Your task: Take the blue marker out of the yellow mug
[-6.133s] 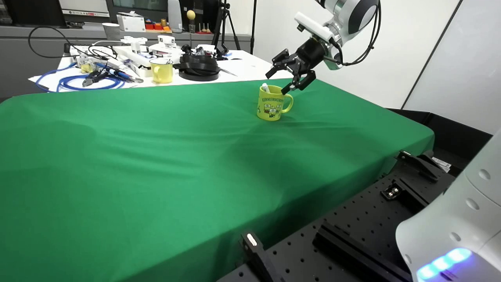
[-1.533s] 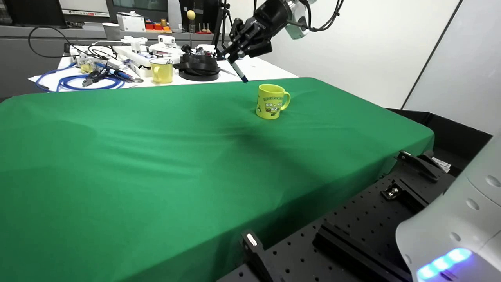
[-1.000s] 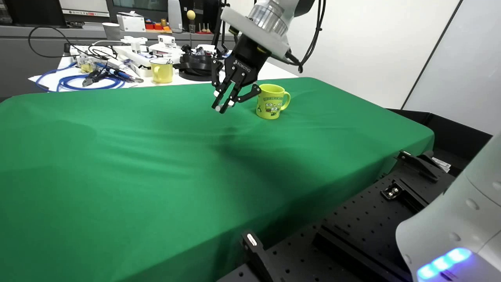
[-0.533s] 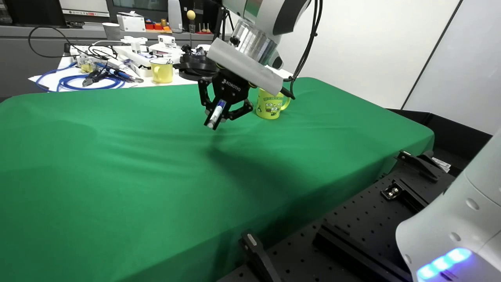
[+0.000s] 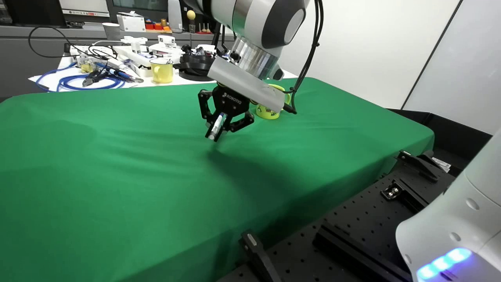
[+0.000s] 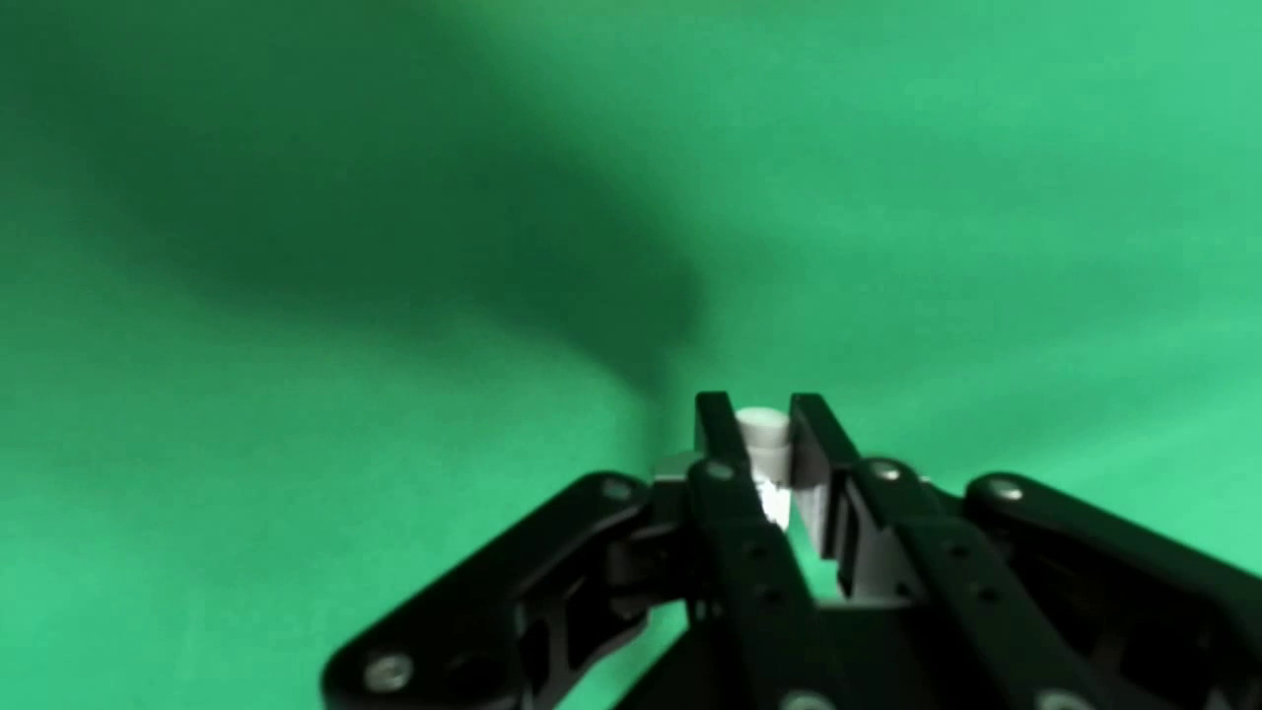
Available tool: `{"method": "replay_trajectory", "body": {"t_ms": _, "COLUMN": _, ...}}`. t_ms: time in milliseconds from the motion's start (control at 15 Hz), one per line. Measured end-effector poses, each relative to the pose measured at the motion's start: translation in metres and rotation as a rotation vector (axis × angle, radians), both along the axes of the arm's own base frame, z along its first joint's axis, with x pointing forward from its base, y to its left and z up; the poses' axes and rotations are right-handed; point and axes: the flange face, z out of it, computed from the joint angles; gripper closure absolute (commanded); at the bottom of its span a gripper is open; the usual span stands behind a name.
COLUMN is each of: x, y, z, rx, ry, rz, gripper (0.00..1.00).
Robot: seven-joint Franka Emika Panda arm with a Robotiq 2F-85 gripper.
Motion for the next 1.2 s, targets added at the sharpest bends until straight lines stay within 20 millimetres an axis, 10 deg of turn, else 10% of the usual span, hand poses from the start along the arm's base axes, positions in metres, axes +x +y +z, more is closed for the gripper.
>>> {"method": "replay_trajectory", "body": {"t_ms": 467, "x": -0.009, "y": -0.006, "z": -0.017, "rx": -0.022, "ry": 0.02, "rz": -0.003, "gripper": 0.95}}
{"method": "replay_trajectory", "body": {"t_ms": 533, "x": -0.01, "y": -0.006, "z": -0.019, "rx": -0.024, "ry": 0.021, "rz": -0.004, "gripper": 0.87}}
{"method": "replay_trajectory", "body": {"t_ms": 600, "x": -0.011, "y": -0.006, "z": -0.02, "rx": -0.025, "ry": 0.023, "rz": -0.004, "gripper": 0.57}}
{"method": "replay_trajectory", "body": {"t_ms": 1200, "x": -0.014, "y": 0.0, "z": -0.02, "rx": -0.027, "ry": 0.021, "rz": -0.009, "gripper": 0.02}}
